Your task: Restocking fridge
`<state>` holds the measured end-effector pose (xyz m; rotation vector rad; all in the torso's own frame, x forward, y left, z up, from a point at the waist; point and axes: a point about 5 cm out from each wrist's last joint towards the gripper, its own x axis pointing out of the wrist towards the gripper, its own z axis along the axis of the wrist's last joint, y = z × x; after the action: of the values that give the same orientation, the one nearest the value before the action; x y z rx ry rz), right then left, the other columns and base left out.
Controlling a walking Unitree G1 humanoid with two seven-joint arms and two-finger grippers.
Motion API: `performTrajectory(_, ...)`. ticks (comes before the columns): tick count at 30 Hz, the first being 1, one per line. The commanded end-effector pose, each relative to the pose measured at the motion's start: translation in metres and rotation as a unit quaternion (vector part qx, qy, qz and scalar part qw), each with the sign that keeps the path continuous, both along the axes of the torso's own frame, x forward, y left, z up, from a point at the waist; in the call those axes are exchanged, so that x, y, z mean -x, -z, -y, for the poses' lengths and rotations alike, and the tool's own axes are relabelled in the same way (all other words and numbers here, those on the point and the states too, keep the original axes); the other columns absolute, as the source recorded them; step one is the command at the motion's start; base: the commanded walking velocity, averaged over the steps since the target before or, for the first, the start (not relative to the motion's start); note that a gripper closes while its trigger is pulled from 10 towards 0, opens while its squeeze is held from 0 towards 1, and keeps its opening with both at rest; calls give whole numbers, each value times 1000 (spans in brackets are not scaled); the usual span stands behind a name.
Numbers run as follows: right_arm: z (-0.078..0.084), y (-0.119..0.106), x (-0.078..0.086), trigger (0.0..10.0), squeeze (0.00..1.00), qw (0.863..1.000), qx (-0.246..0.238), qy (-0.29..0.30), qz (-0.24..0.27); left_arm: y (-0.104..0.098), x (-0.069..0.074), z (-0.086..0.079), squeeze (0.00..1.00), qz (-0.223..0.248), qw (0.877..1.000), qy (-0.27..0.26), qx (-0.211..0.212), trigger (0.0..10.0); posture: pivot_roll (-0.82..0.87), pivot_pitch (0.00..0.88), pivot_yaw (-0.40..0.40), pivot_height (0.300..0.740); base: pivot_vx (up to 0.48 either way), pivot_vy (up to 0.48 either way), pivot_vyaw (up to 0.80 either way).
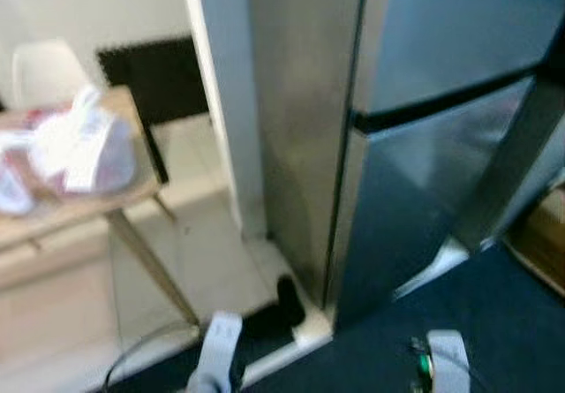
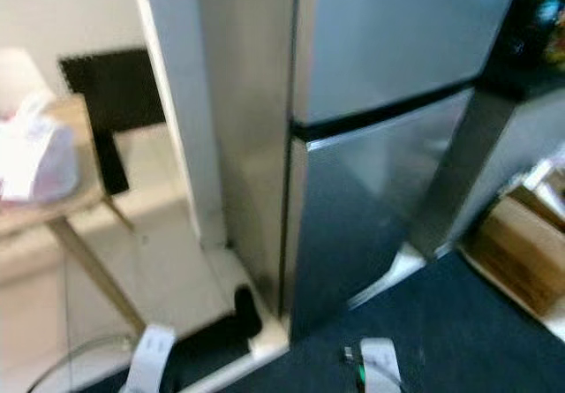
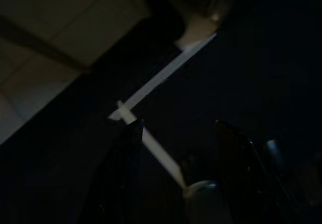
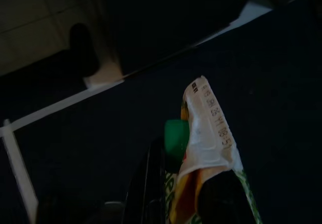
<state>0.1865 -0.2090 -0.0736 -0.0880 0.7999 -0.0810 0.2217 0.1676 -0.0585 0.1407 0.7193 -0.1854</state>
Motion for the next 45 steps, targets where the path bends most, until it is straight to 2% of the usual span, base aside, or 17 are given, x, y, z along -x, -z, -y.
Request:
performTrajectory(1,1,-1,-1,10000,0,1000,1,1,3,3,4,-2,0,-10,1000,-6,2,10000,-88,37,51,740,0,-480,0)
performTrajectory(4,1,-1,-1,10000,0,1000,1,1,2,3,4,-2,0,-9,1000,-5,2,10000,-89,38,52,740,0,-480,0)
performTrajectory(7,0,0,0,10000,0,1000,1,2,2,3,4,-3,0,-13,1000,-23,5,10000,-90,38,53,740,0,0,0)
performTrajectory(23,-3,1,1,10000,0,1000,-1,0,2,3,5,-5,0,-8,1000,-20,8,10000,-89,42,60,740,0,0,0)
performTrajectory(28,-2,1,1,10000,0,1000,0,0,3,2,3,-4,0,-4,1000,5,-6,10000,-92,33,61,740,0,-192,0)
performTrajectory(32,-1,0,1,10000,0,1000,1,-1,4,2,3,-3,0,-5,1000,-5,0,10000,-94,31,60,740,0,-480,0)
performTrajectory(33,0,0,1,10000,0,1000,2,-1,4,2,3,-4,0,-4,1000,-24,14,10000,-96,30,58,740,0,0,0)
performTrajectory(36,0,0,1,10000,0,1000,3,-2,4,0,1,-6,0,2,999,-38,14,10000,-97,30,57,740,0,0,0)
performTrajectory(45,0,-1,0,10000,0,1000,3,-5,7,-4,-3,-7,0,28,999,-39,16,10000,-97,27,55,740,0,0,0)
